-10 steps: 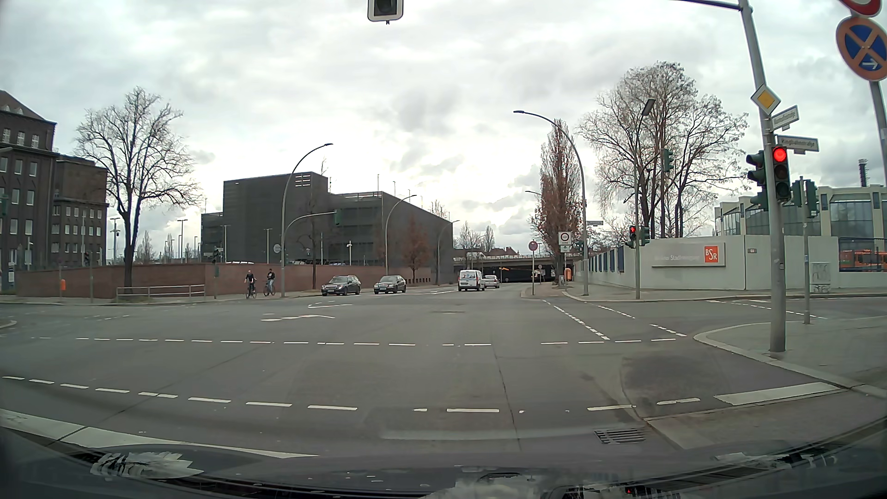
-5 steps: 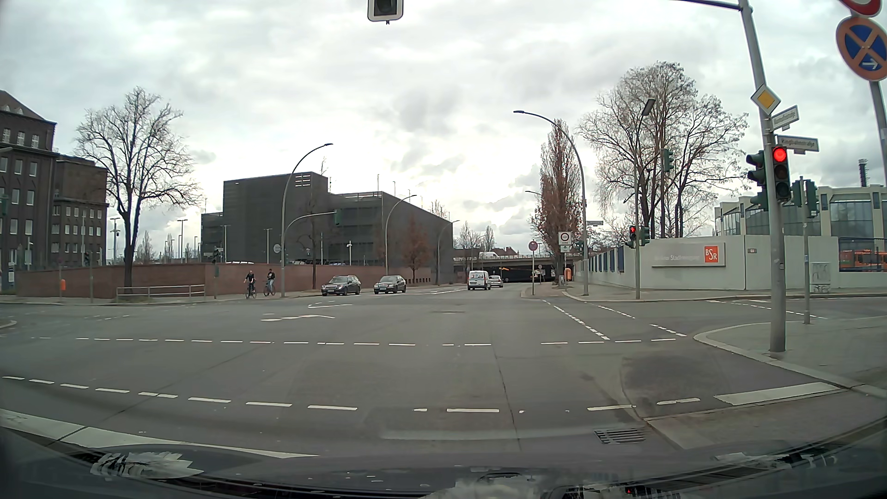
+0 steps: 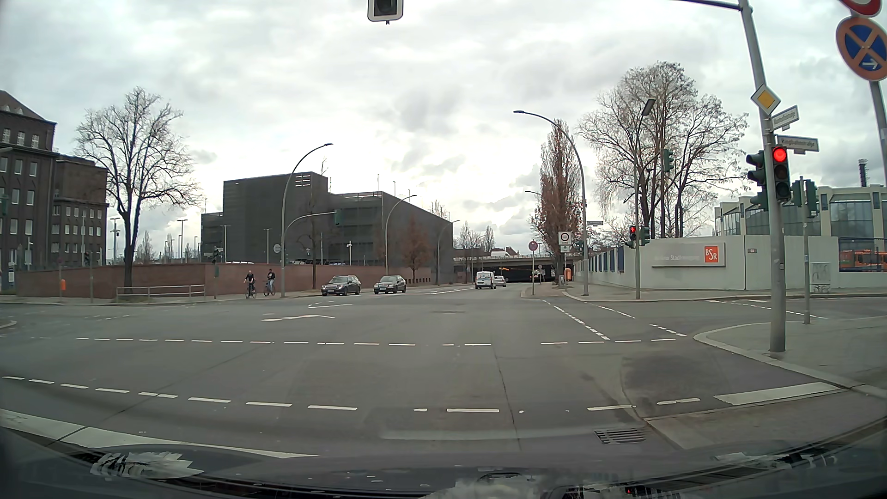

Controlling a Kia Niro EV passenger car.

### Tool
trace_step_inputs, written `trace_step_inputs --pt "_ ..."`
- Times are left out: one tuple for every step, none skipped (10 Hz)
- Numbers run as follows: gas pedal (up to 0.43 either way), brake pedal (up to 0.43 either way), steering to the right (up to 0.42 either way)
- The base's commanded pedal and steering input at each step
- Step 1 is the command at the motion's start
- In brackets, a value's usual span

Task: Follow the waypoints while adhering to traffic rules and regulations

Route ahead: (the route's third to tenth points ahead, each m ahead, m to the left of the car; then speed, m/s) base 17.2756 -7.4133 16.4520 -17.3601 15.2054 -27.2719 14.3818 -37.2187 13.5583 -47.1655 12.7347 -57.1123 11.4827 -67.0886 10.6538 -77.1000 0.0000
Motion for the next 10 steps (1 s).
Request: trace_step_inputs --pt "0.000 0.402 -0.014" --pt "0.000 0.402 -0.015" --pt "0.000 0.402 -0.015" --pt "0.000 0.402 -0.015" --pt "0.000 0.402 -0.014" --pt "0.000 0.402 -0.015" --pt "0.000 0.402 -0.015" --pt "0.000 0.402 -0.015" --pt "0.000 0.402 -0.015" --pt "0.000 0.402 -0.015"
